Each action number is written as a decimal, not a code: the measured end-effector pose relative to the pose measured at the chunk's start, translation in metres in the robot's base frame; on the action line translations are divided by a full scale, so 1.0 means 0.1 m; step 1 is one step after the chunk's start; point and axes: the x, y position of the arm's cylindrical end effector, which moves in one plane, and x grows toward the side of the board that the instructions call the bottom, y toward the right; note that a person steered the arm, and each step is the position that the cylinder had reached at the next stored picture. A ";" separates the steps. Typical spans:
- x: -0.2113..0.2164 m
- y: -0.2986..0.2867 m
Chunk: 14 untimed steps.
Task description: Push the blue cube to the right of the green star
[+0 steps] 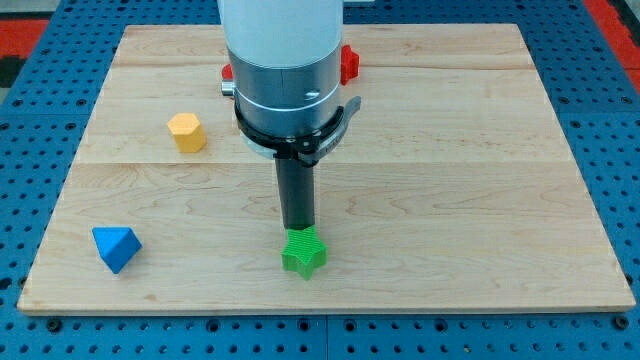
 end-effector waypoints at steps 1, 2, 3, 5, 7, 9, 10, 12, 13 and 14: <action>-0.42 0.34; -0.73 0.87; -1.32 0.50; -1.47 -0.26; -0.78 0.00; -0.95 0.23; -0.52 0.27; -0.12 0.61; 0.16 0.69; 0.07 0.77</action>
